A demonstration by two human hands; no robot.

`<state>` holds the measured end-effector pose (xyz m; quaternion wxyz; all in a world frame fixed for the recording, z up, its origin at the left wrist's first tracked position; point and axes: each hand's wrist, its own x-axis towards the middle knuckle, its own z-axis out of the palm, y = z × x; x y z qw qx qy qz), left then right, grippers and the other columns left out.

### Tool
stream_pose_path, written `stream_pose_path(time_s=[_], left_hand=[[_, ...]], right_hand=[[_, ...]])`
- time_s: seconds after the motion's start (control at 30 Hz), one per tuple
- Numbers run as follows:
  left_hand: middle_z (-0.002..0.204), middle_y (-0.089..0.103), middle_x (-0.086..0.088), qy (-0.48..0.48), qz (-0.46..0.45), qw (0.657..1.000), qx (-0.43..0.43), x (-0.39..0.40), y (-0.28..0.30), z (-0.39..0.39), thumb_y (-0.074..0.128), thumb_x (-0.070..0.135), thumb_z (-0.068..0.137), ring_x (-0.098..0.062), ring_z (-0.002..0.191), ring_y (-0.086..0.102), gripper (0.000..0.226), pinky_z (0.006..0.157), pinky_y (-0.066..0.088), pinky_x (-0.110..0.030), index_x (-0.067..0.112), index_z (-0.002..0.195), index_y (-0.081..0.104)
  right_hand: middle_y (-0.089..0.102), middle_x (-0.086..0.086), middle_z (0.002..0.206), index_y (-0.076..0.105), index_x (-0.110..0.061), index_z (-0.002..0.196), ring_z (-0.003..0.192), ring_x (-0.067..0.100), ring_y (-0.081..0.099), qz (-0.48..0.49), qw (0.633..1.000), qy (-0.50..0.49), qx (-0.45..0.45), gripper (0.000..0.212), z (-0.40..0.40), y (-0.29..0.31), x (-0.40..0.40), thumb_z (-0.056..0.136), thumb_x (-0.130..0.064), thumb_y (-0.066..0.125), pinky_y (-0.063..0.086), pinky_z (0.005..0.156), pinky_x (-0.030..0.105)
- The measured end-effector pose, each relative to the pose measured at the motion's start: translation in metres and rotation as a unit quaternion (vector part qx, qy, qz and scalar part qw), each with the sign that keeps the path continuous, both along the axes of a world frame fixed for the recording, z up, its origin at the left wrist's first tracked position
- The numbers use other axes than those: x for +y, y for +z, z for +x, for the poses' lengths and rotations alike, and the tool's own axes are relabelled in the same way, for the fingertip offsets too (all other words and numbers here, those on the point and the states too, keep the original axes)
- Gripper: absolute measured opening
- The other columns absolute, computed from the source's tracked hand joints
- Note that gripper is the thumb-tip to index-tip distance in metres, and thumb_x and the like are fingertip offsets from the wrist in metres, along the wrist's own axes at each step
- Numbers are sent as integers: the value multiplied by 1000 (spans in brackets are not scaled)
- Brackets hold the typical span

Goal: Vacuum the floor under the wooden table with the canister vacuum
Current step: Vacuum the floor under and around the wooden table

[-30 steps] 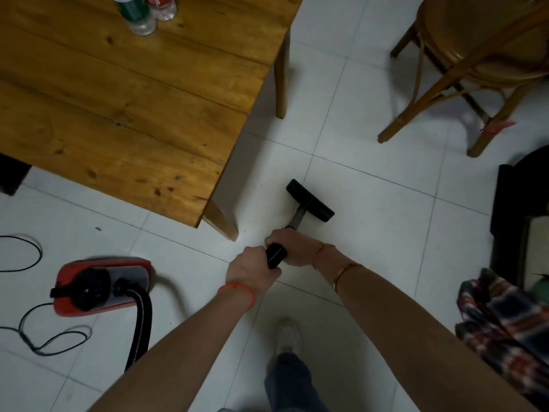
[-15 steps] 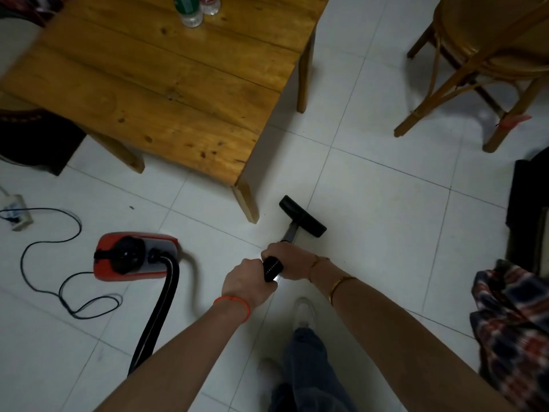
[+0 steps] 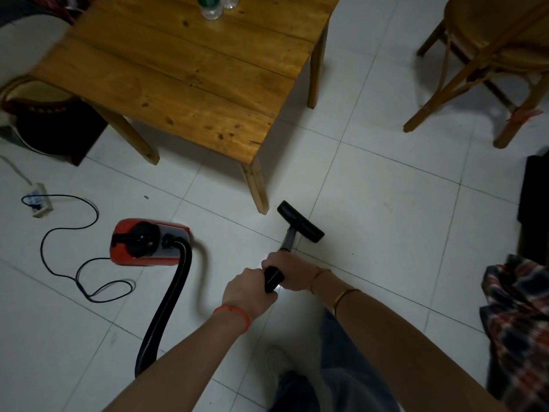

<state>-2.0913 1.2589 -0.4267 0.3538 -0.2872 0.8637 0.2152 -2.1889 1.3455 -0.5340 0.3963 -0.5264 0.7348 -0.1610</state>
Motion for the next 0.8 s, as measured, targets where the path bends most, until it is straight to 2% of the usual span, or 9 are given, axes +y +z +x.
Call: stream_pose_path(time_s=[0.27,0.4,0.6,0.8], left_hand=[[99,63,-5,26,13,1000,6,18,-14,-73,56,31,85,-24,87,64,27,68,46,-28,11,103,57],[97,63,-5,52,9,998,20,27,-22,-137,54,30,86,-24,87,63,24,64,42,-27,11,102,57],[99,64,-7,81,6,996,31,26,-35,-254,57,31,85,-26,89,64,29,72,49,-30,10,105,58],[98,64,-8,90,-7,995,52,16,-49,-363,57,29,84,-28,88,64,27,71,51,-32,10,103,57]], right_hand=[[58,20,87,58,2,83,81,32,54,-37,999,-16,-32,18,-79,-12,19,72,14,51,35,71,31],[57,19,86,59,1,83,82,31,54,-28,999,4,-34,21,-150,-22,21,69,14,51,43,75,41],[57,17,86,58,-1,83,83,30,55,-12,999,29,-24,24,-273,-30,13,67,14,50,43,74,39],[55,10,83,57,-7,81,82,27,55,-4,1000,31,-4,24,-385,-37,-1,68,10,46,45,76,42]])
